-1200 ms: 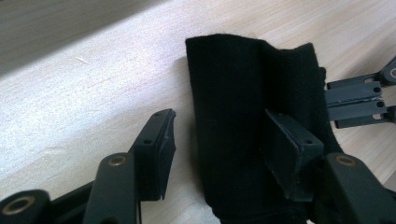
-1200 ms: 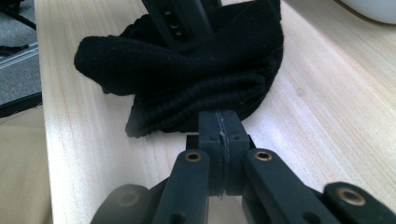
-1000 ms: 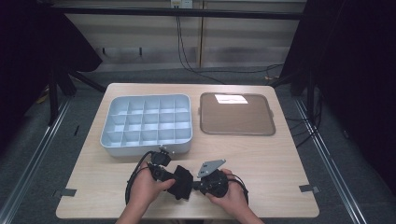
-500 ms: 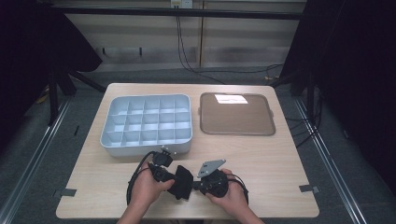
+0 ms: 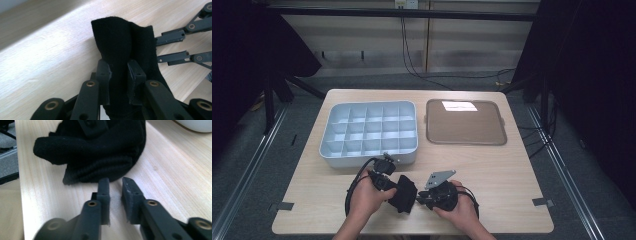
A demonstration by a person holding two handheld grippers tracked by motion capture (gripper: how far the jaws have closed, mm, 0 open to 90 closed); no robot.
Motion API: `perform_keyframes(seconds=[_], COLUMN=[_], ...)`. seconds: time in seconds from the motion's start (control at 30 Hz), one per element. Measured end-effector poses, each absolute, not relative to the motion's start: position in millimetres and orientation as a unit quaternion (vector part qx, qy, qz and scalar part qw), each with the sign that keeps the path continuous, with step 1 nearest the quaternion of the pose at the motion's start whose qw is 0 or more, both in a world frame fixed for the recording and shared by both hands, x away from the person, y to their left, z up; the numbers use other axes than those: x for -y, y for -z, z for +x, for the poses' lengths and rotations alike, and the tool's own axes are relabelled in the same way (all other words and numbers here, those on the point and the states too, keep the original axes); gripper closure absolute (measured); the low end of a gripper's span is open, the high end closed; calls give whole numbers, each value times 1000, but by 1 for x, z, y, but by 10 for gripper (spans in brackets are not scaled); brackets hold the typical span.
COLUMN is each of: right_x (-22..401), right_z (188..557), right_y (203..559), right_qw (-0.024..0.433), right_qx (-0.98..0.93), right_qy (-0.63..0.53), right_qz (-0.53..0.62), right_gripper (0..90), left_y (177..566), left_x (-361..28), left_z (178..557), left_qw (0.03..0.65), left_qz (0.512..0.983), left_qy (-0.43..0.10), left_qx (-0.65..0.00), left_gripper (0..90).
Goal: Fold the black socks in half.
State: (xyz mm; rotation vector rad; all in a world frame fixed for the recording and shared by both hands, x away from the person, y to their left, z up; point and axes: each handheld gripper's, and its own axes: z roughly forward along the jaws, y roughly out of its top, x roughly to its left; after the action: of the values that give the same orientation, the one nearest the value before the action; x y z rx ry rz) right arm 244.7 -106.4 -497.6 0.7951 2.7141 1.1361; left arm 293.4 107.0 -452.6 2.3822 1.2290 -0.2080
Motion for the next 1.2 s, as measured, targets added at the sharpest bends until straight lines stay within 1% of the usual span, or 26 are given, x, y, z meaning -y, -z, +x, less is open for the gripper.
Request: perform_keyframes(seconds=[0.13, 0.33, 0.53, 0.8, 0.9, 0.97, 1.03, 1.07, 1.2], right_x=[107, 108, 108, 109, 110, 111, 113, 113, 115], right_z=[246, 247, 249, 252, 253, 253, 254, 254, 254], right_y=[498, 496, 499, 501, 502, 503, 505, 505, 507], right_qw=[52, 59, 73, 79, 84, 85, 92, 94, 94], right_qx=[-886, -882, -883, -886, -885, -883, -886, -886, -884], right_qy=[-374, -377, -372, -362, -365, -364, -361, -360, -367], right_qz=[270, 277, 276, 279, 278, 282, 278, 276, 275], right_gripper=[588, 483, 346, 262, 249, 221, 165, 155, 153], left_y=[446, 438, 433, 427, 424, 422, 420, 419, 416], left_x=[-114, -123, -129, -136, -139, -140, -141, -142, -145], left_z=[295, 298, 300, 300, 301, 302, 303, 303, 305], left_qw=[225, 227, 223, 221, 221, 222, 223, 220, 220], left_qz=[861, 858, 858, 858, 857, 855, 854, 856, 855], left_qy=[66, 62, 58, 57, 54, 55, 54, 54, 53], left_qx=[-450, -456, -458, -461, -463, -466, -467, -464, -467], left_gripper=[747, 746, 746, 746, 746, 745, 746, 745, 745])
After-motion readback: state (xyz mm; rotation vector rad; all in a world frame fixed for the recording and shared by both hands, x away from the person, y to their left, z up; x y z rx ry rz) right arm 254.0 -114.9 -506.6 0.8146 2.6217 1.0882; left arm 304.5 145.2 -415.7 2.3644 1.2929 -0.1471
